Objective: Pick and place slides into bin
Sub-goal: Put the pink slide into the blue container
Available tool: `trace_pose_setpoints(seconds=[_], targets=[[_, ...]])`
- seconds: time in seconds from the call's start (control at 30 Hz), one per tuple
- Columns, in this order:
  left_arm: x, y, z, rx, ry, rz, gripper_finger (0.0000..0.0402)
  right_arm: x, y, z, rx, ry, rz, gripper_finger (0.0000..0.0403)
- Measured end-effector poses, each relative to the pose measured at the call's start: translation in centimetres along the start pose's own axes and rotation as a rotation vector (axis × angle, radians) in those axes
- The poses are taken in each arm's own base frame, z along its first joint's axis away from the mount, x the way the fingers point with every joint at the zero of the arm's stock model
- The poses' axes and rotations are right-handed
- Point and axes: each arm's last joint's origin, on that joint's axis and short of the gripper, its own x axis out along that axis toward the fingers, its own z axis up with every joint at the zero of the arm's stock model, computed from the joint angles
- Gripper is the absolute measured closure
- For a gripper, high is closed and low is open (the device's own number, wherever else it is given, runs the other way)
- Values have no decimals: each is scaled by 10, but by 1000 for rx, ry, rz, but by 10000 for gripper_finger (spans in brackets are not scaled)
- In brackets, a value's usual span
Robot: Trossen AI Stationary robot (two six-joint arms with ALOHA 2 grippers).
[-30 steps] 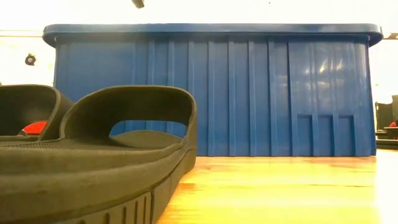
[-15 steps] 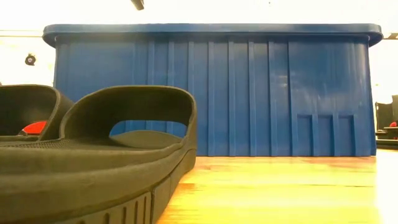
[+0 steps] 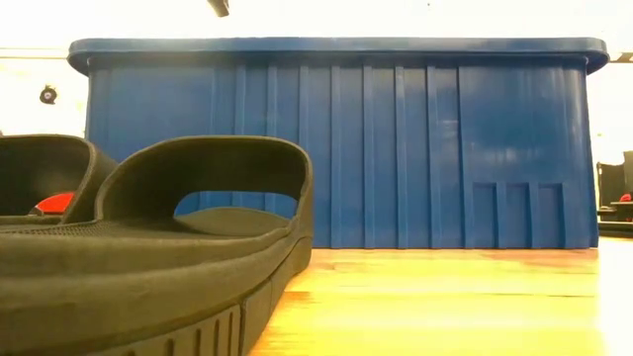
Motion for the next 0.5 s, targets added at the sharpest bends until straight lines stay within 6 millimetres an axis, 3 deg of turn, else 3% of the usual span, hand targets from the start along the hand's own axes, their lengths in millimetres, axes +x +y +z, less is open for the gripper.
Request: trace_pose_setpoints(seconds=[0.3, 0.5], targets=[[0, 0, 0, 0, -1, 0, 212, 33, -2, -4, 11, 25, -117, 211], [0, 0, 0, 0, -1, 1, 212, 38, -5, -6, 59, 56, -117, 289]])
